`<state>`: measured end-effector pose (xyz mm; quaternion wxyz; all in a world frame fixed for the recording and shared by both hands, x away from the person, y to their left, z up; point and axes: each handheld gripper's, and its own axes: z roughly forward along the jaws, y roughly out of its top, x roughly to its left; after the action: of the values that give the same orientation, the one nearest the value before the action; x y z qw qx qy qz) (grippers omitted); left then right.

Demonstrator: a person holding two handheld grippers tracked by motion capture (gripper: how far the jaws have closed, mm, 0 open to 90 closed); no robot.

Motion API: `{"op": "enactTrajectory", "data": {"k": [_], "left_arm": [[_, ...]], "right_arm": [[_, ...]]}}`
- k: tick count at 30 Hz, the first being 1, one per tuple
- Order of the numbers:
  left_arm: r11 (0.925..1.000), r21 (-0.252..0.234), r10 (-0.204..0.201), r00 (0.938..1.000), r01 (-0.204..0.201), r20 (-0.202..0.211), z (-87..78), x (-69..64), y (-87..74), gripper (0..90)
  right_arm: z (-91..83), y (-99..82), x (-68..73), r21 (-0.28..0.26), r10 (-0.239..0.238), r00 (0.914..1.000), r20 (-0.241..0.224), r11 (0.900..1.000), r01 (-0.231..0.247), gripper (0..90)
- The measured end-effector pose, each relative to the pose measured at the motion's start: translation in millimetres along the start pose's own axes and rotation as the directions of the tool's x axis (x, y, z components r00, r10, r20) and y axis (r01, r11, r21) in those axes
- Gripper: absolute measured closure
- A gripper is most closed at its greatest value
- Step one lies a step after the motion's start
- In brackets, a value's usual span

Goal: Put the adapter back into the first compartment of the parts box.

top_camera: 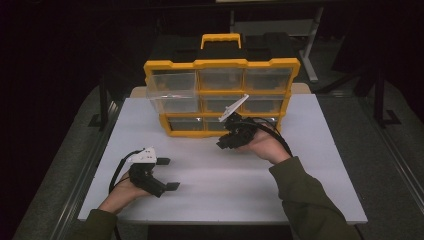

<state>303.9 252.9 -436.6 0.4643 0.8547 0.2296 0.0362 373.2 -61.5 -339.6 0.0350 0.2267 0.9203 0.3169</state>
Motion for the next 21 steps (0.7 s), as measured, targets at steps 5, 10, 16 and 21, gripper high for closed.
{"op": "enactTrajectory", "data": {"k": [5,10,16,21], "left_arm": [[1.0000,-0.001,0.002,1.0000,-0.002,-0.001,-0.2,-0.3,0.1,0.0],[1.0000,-0.001,0.001,1.0000,-0.001,0.000,0.3,-0.5,0.0,0.0],[1.0000,0.000,0.003,1.0000,-0.003,0.000,0.1,-0.8,0.1,0.0],[1.0000,0.001,0.003,1.0000,-0.003,0.001,0.2,-0.9,0.1,0.0]], "right_arm": [[-9.5,8.8,-1.2,-0.010,-0.008,1.0000,-0.003,0.9999,0.008,75.4],[-19.8,16.5,-3.5,-0.026,-0.012,0.9999,-0.006,0.9996,0.012,75.4],[-29.3,24.6,-6.0,-0.034,-0.014,0.9996,-0.023,0.9993,0.013,75.4],[-37.9,31.6,-7.4,-0.046,-0.014,0.9995,-0.028,0.9989,0.013,75.4]]}}
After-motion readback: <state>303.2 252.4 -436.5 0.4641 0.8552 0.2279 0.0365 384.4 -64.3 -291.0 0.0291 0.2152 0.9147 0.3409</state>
